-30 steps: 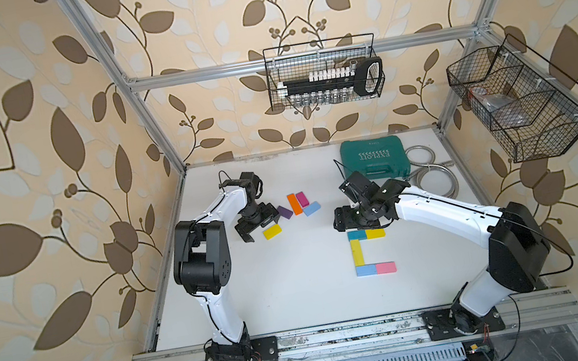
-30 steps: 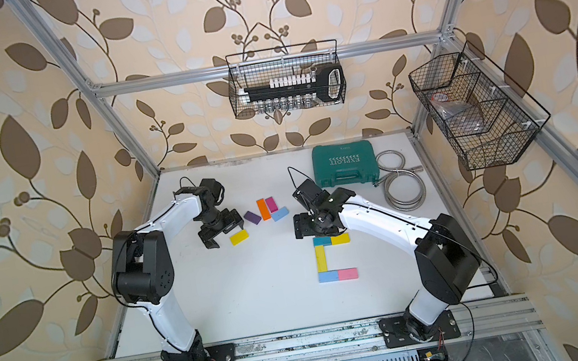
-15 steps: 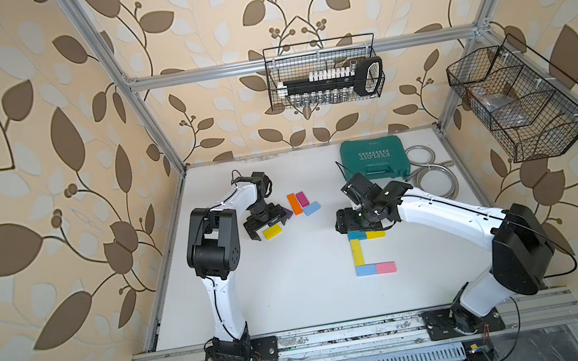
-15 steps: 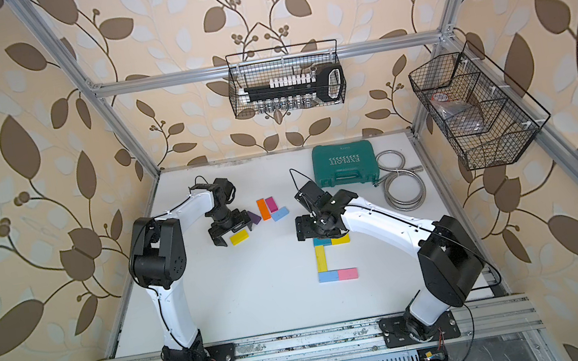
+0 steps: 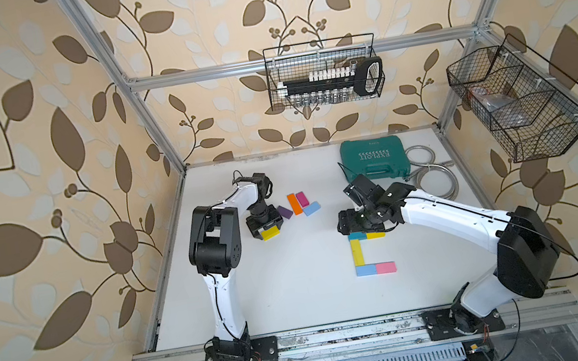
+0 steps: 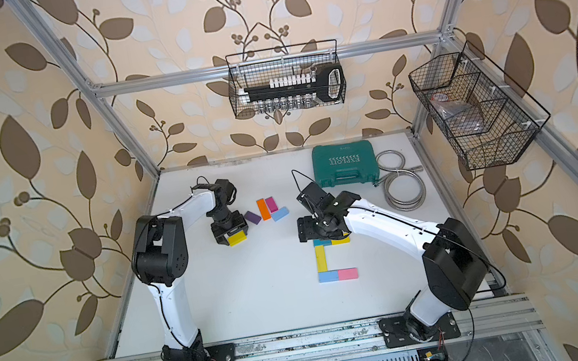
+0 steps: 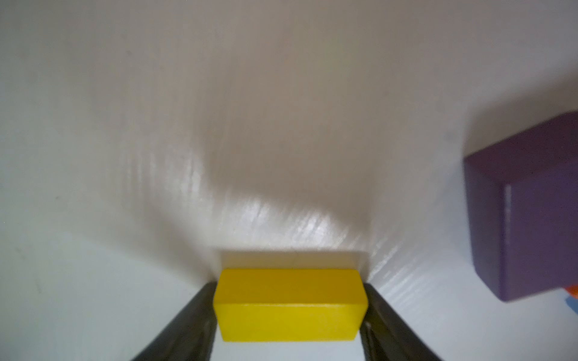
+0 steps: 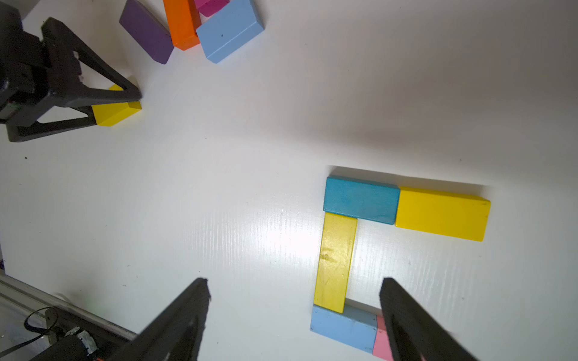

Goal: Assemble the letter c with building blocks
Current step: Pick up the building block from the center of the board, then place the building block at the center of the board.

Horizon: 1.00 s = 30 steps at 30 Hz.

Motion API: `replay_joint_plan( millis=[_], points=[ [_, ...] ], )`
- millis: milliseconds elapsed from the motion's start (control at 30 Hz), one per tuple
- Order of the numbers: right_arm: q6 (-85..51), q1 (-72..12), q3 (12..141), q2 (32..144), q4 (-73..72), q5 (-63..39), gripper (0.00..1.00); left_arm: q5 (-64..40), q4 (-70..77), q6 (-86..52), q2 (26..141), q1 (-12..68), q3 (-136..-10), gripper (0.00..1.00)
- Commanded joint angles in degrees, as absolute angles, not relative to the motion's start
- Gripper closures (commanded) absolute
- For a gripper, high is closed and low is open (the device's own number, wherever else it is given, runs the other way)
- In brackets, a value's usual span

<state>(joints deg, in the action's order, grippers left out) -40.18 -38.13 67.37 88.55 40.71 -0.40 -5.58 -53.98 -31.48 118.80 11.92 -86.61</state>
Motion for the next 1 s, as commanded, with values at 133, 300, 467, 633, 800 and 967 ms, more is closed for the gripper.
replay_joint_plan(
  millis=[133,300,467,633,800,967],
  points=[
    [-40.03,-38.32,65.65,86.18,40.96,0.80,0.16,-6.99,-55.37,-28.52,117.07,11.69,-88.64,0.62],
    [-40.44,-38.37,63.88,85.45,40.10,0.71,0.16,-9.38,-55.10,-21.70,114.39,14.93,-90.08,0.68],
    [-41.30,-38.33,61.73,85.06,39.04,0.37,0.16,-7.23,-57.74,-16.80,116.24,21.89,-94.41,0.65],
    [-41.72,-38.32,60.83,84.73,38.71,0.28,0.16,-5.00,-59.09,-16.60,118.73,26.14,-97.79,0.63],
    [-41.57,-38.32,60.71,84.55,38.98,0.69,0.16,-2.42,-60.88,-20.31,120.98,28.66,-100.35,0.63],
    [-41.53,-38.32,60.66,84.68,39.01,0.70,0.16,-1.64,-59.96,-23.67,120.93,30.69,-99.29,0.62]
  ],
)
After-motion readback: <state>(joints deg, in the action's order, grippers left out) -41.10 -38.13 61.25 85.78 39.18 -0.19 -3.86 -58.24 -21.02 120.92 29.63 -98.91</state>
